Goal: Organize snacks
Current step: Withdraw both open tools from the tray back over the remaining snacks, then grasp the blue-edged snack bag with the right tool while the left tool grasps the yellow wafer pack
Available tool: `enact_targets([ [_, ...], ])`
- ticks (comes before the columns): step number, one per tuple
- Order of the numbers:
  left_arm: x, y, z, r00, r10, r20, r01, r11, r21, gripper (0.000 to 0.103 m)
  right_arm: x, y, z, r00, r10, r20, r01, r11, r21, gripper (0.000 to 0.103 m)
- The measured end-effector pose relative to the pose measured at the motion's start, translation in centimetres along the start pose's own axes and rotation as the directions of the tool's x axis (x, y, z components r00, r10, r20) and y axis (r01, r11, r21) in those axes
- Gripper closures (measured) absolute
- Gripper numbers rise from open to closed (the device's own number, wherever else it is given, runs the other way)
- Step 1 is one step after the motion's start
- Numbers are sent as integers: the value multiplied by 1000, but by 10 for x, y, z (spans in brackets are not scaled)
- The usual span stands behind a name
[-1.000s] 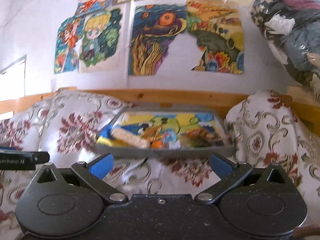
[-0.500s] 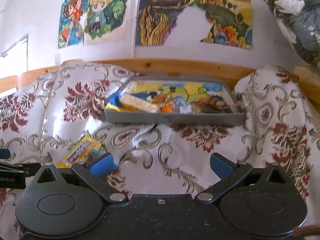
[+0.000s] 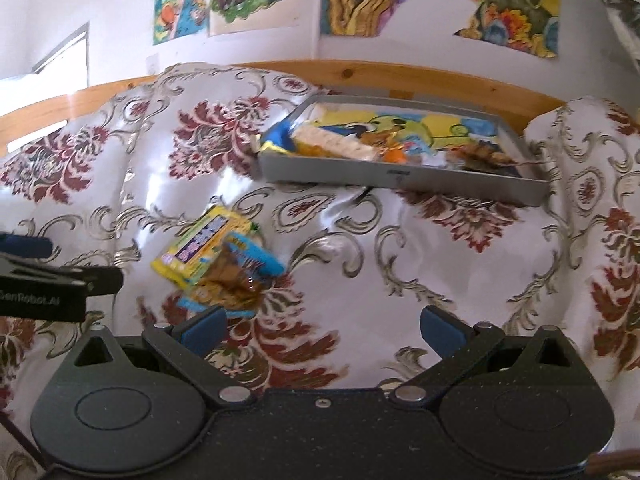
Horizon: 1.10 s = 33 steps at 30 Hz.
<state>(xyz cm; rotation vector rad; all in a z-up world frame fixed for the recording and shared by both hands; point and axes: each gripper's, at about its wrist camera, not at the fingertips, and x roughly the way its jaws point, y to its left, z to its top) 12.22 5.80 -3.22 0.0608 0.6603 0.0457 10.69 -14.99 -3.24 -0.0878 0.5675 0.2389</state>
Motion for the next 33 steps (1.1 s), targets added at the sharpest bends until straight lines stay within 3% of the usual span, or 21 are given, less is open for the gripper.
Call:
enact_targets([
  [12,10,7,5,998,-32,-49,33,999,25,1,7,13,-5,996,82,-25,-83,996,-44,1],
  [20,28,5,25,994,-103,-35,105,993,45,1,15,16,-1,992,124,30,-121,990,-75,1],
  [25,55,-1,42,986,-133,-102,142,986,84,1,39,23,7,993,121,2,-121,988,-99,1],
  [33,87,12,53,985,-140,-104,147,987,66,1,80,33,22,993,108,-38,-110,992,-66,1],
])
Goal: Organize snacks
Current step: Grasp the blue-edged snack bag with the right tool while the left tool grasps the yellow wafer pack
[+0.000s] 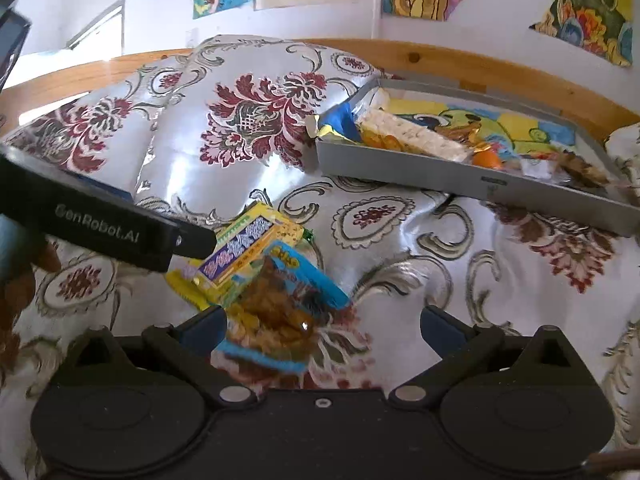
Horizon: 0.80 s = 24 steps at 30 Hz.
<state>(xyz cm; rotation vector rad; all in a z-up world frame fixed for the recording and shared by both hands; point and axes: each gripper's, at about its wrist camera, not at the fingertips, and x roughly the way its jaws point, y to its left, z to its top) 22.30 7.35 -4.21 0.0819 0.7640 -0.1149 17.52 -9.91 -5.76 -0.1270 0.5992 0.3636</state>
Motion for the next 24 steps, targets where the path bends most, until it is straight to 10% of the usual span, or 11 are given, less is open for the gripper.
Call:
enact_targets([
  [24,23,-25,-12,999,-38,39,34,993,113,1,23,-20,-12,974,-218,-57,208,968,-140,1],
])
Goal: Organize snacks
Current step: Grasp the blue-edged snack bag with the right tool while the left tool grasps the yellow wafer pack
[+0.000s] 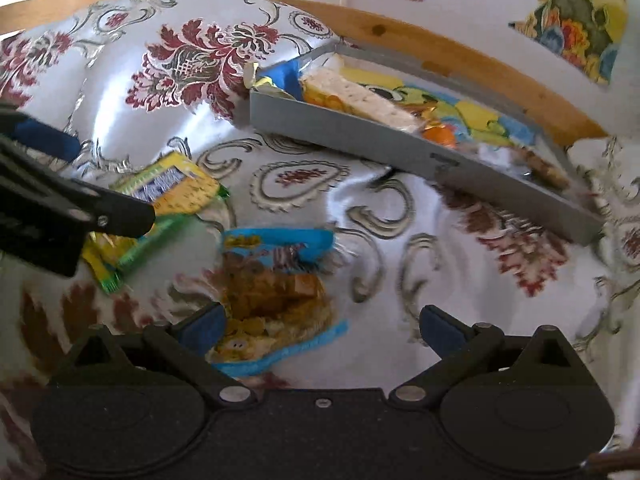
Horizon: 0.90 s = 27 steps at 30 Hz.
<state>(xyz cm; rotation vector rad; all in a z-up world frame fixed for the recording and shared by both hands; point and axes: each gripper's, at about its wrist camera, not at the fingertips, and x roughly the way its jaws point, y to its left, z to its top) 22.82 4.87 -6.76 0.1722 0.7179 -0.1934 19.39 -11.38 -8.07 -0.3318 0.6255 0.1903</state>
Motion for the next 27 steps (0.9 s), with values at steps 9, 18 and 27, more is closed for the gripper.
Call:
enact_targets([
  [9,1,-23,1,999,26,38,-30,994,101,1,-11,-5,-10,993,89,79,-85,995,-57,1],
  [18,21,-28,-1,997,43,-65,-35,991,127,1,-3,11,-3,984,112,135,-86,979,-184,1],
  [27,30,-32,-4,992,78,-99,-60,983,175,15,8,21,0,984,83,157,-34,956,-290,5],
])
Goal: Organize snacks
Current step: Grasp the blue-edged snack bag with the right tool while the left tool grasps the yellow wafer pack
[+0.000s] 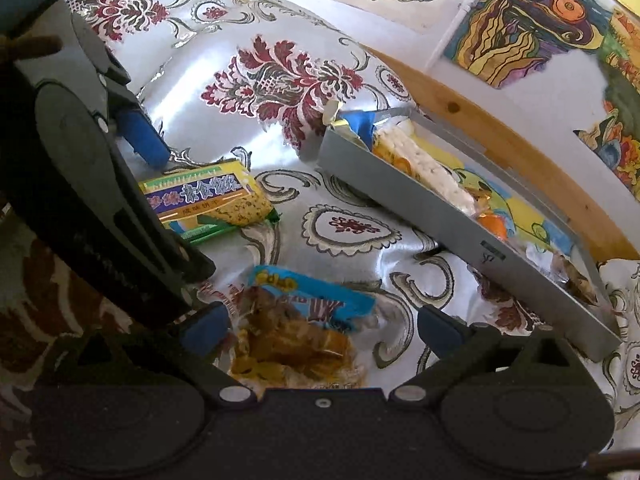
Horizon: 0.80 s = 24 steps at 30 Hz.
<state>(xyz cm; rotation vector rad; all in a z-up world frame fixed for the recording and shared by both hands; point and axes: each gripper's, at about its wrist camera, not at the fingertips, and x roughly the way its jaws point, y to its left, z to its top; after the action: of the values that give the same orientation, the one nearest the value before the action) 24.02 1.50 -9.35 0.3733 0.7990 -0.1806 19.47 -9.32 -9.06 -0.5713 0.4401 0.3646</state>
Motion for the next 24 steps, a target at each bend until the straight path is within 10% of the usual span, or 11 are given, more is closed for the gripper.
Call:
enact_targets([
  [24,10,-2,10,997,-53,-48,53,999,-8,47,8,-16,-2,985,164,-46,-153,971,184,39],
])
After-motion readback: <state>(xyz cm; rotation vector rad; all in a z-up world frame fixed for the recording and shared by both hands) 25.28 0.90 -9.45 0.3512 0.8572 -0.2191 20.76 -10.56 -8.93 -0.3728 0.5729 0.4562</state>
